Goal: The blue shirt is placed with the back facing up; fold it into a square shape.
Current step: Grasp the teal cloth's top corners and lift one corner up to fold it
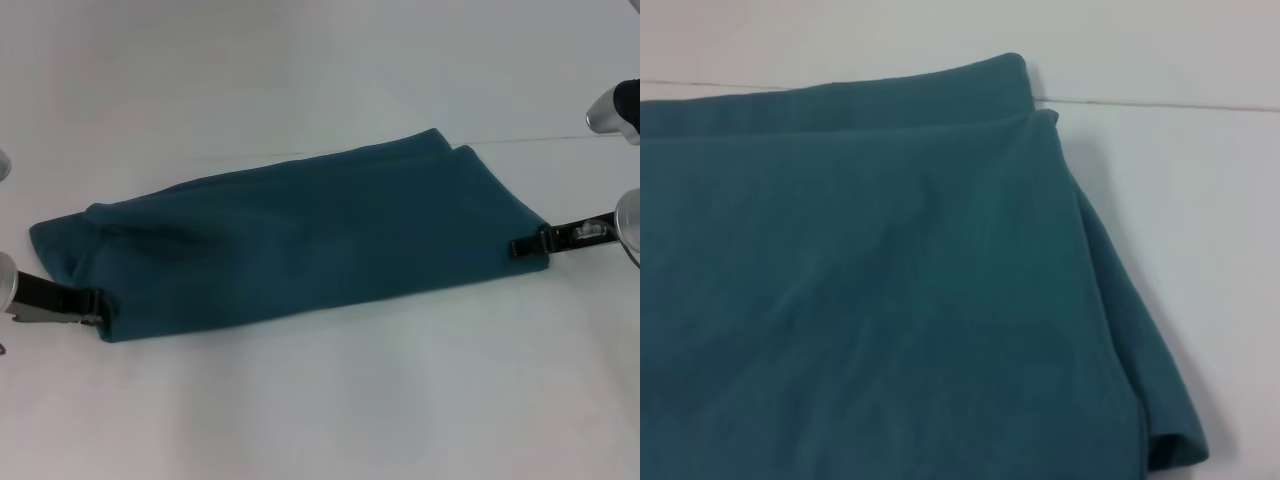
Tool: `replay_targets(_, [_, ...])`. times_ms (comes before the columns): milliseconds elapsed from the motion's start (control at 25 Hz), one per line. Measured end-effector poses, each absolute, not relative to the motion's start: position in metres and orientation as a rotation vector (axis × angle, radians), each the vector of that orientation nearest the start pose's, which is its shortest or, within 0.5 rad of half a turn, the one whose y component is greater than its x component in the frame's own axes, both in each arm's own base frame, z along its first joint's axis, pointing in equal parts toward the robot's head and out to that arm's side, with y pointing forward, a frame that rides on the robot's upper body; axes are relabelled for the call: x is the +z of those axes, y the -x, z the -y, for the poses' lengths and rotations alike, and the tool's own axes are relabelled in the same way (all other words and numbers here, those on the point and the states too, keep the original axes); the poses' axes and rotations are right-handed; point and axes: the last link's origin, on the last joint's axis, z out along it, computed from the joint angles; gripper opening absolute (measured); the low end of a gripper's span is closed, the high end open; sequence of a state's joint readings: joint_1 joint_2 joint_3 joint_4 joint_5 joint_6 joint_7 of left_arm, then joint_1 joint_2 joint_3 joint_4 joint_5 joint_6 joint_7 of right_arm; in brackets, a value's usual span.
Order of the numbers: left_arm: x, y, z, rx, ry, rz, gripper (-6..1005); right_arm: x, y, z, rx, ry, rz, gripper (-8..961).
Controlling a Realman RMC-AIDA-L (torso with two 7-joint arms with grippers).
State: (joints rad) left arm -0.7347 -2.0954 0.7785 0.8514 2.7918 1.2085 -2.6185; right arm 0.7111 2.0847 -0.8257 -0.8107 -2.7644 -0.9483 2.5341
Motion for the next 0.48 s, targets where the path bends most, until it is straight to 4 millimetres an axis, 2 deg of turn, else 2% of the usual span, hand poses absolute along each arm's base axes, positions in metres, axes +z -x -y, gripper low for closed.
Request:
replay_targets(400, [0.0199, 0.2785, -0.4026, 0.142, 2.059, 1.535, 54, 0.0229, -0.2946, -0.4249, -0.083, 1.984, -1.332, 668])
replay_targets(480, [0.02, 0.2785, -0.4027, 0.142, 2.058, 1.534, 54, 0.0228, -0.2945, -0.425, -0.083, 1.984, -1.332, 582])
